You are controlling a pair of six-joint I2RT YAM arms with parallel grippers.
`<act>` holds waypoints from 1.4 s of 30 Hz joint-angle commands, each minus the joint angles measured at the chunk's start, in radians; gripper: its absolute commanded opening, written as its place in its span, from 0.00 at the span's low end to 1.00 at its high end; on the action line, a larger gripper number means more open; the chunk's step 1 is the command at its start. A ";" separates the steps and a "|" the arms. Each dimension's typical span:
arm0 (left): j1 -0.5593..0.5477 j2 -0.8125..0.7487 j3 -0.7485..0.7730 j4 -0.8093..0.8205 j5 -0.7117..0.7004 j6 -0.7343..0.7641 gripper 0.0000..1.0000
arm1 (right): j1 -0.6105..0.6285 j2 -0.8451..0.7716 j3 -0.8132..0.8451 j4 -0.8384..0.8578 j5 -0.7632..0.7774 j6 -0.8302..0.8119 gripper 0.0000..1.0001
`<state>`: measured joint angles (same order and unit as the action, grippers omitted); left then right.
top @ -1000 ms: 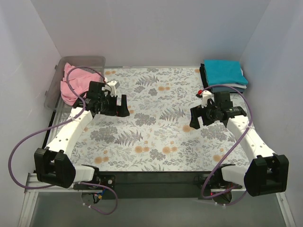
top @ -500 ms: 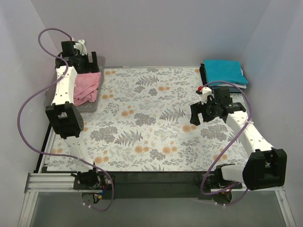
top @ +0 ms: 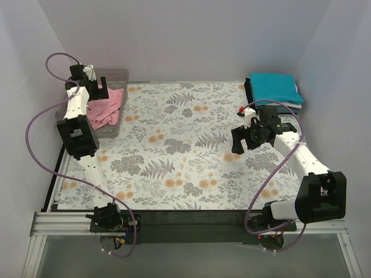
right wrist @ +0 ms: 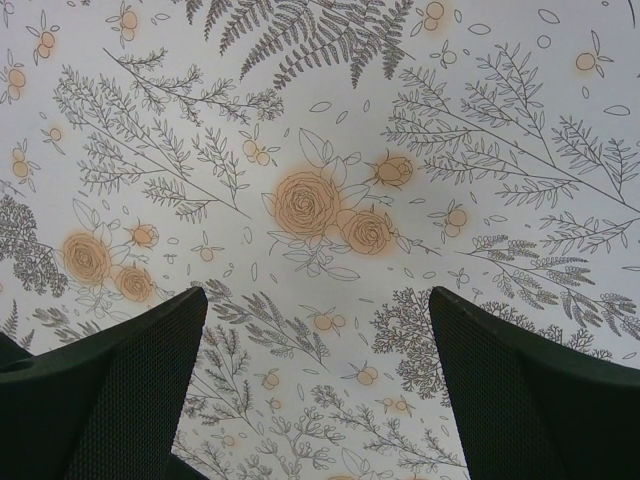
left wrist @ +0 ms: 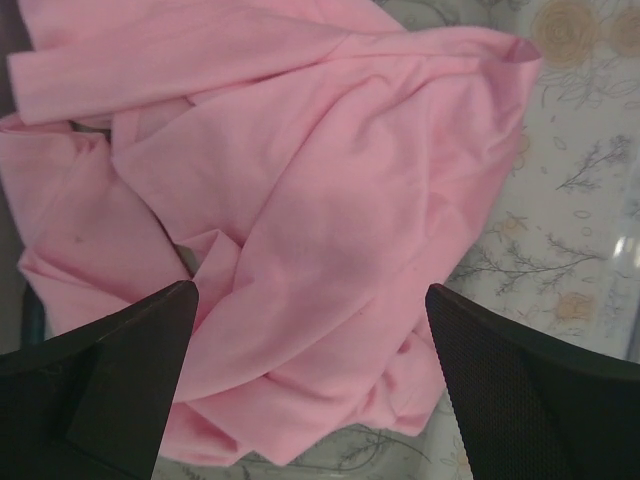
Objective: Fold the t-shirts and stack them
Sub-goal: Grab the tshirt from the pile, then move the tshirt to the center of the board
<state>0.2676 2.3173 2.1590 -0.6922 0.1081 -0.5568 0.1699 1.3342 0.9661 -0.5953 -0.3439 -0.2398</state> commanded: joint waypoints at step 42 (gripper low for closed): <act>-0.093 -0.488 0.145 0.091 0.616 -0.205 0.00 | -0.013 -0.064 0.036 -0.001 -0.014 -0.016 0.98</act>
<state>0.2241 1.9255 2.2902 -0.6174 0.5308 -0.6720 0.1680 1.3079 0.9661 -0.5964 -0.3462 -0.2432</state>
